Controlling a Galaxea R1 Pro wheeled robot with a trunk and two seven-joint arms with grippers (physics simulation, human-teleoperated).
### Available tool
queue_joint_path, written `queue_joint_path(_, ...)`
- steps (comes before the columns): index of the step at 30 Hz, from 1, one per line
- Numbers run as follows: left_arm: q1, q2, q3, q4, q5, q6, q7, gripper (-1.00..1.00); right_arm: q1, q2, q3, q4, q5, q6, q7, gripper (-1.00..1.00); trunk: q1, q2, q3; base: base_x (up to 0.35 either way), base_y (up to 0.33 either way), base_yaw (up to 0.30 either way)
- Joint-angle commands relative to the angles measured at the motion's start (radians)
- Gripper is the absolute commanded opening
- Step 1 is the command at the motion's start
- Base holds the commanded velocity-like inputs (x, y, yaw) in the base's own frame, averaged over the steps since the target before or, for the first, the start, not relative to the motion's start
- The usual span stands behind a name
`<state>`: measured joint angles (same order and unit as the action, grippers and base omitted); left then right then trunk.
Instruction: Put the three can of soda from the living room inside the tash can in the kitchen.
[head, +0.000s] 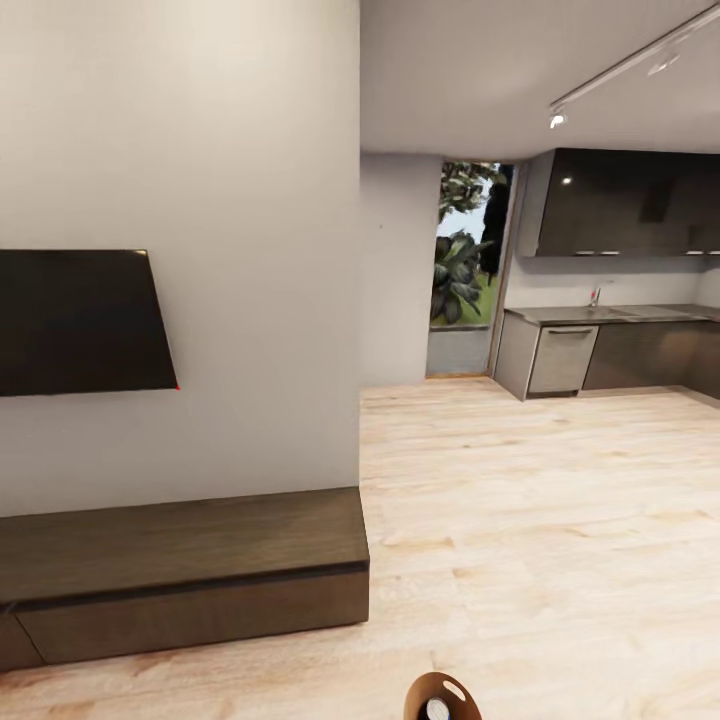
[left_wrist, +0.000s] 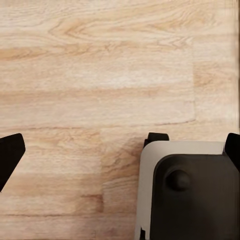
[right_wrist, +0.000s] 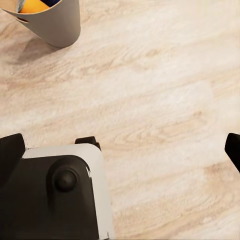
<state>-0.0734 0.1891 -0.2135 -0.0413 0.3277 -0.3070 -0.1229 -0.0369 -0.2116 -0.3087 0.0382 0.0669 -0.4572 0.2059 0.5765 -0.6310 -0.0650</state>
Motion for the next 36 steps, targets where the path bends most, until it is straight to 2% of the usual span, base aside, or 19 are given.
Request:
queue_joint_path(1, 0.000, -0.002, 0.000, 0.000, 0.000, 0.000, 0.000, 1.00, 0.000, 0.005, 0.000, 0.000, 0.000, 0.000, 0.000, 1.00, 0.000, 0.000, 0.000, 0.000, 0.000, 0.000)
queue_joint_path(6, 0.000, -0.008, 0.000, 0.002, -0.002, 0.002, 0.000, 1.00, 0.000, 0.049, 0.001, -0.004, 0.001, 0.000, 0.001, 1.00, 0.000, 0.000, 0.000, 0.000, 0.000, 0.000)
queue_joint_path(12, 0.000, -0.009, -0.001, 0.002, -0.001, 0.003, 0.000, 1.00, 0.000, 0.067, 0.001, -0.003, 0.000, 0.000, 0.001, 1.00, 0.000, 0.000, 0.000, 0.000, 0.000, 0.000)
queue_joint_path(36, 0.000, -0.010, -0.001, 0.001, -0.002, 0.003, 0.000, 1.00, 0.000, 0.072, 0.002, -0.003, -0.001, 0.000, 0.001, 1.00, 0.000, 0.000, 0.000, 0.000, 0.000, 0.000)
